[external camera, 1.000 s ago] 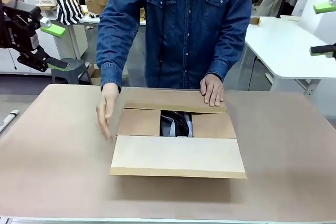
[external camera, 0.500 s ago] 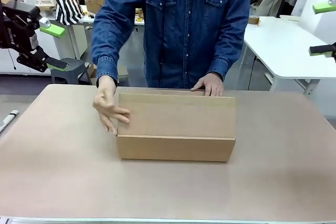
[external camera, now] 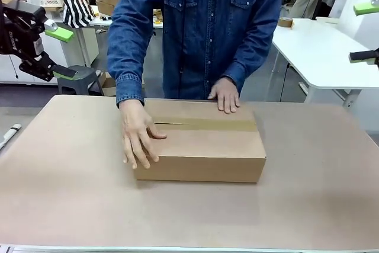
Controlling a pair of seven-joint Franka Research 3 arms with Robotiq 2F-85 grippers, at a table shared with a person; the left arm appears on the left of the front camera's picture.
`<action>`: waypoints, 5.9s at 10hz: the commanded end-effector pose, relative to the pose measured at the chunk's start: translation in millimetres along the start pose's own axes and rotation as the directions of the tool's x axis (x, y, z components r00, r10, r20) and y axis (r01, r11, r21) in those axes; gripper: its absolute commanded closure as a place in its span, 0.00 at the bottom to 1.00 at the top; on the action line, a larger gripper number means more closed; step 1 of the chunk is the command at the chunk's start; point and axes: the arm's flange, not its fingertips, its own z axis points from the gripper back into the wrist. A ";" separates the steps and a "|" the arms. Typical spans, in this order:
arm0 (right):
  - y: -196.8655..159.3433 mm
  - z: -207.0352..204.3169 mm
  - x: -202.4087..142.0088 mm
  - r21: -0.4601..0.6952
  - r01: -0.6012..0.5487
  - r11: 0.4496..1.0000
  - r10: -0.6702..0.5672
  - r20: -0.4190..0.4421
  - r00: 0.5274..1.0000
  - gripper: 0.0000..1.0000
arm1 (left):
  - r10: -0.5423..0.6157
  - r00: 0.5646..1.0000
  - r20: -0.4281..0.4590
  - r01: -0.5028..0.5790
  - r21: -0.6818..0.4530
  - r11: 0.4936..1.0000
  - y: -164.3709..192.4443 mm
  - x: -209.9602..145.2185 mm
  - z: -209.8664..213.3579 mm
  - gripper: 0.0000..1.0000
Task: Pack the gift set into the box.
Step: Press and hold the closed box until the human finishes sealing it.
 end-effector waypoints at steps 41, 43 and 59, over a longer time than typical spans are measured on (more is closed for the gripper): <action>39.8 -122.4 29.6 0.187 -0.774 0.605 0.793 -0.232 0.563 0.00 | -0.501 0.865 0.033 0.501 0.026 0.865 -28.9 9.5 -83.5 0.00; 34.2 -176.5 20.1 0.332 -0.901 0.280 0.951 -0.223 0.213 0.00 | -0.675 0.729 0.112 0.682 -0.048 0.730 -27.3 -6.3 -121.6 0.00; -158.4 -281.0 14.7 0.400 -0.916 0.028 0.999 -0.026 0.019 0.00 | -0.942 0.334 0.032 0.929 0.155 0.335 161.3 -19.6 -211.4 0.00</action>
